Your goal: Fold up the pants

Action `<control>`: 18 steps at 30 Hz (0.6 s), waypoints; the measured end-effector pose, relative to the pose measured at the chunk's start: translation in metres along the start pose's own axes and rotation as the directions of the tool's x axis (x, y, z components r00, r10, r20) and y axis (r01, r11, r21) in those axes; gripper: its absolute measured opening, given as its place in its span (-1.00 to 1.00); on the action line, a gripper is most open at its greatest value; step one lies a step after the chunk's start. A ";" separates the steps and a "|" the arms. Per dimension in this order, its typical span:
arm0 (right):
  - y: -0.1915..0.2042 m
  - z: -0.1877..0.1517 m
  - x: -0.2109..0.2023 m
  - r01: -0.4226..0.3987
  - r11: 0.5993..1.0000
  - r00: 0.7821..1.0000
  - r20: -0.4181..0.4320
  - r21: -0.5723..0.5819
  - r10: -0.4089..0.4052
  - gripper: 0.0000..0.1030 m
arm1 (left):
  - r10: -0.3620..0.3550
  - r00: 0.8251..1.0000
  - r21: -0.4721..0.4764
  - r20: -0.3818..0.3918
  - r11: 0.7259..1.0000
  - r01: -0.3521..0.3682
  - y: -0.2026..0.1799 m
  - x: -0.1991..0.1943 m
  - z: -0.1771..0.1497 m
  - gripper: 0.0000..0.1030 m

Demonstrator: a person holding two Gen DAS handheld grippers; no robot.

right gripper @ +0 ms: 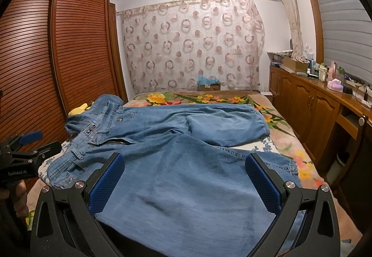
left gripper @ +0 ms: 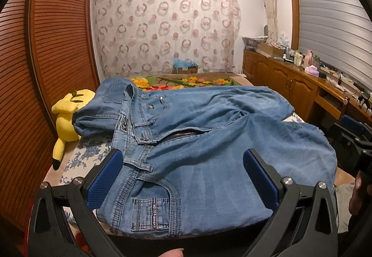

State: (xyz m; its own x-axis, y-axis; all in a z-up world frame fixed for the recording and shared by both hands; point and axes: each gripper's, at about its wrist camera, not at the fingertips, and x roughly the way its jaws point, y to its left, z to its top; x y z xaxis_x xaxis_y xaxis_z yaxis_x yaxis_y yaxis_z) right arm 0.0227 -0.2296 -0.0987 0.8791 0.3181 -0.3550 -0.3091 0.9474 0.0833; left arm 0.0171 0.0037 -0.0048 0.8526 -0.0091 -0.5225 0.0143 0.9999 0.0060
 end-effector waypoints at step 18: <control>-0.003 0.004 0.004 0.030 1.000 0.997 -0.065 -0.001 -0.030 1.00 | -0.029 0.996 0.011 -0.088 1.000 0.030 0.025 0.036 -0.011 1.00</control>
State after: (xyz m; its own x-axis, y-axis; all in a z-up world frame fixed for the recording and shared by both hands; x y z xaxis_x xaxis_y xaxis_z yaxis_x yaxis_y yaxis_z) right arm 0.0285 -0.2316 -0.0966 0.8627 0.2862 -0.4169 -0.2828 0.9565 0.0713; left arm 0.0421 0.0283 -0.0328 0.8024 -0.0365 -0.5957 0.0452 0.9990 -0.0004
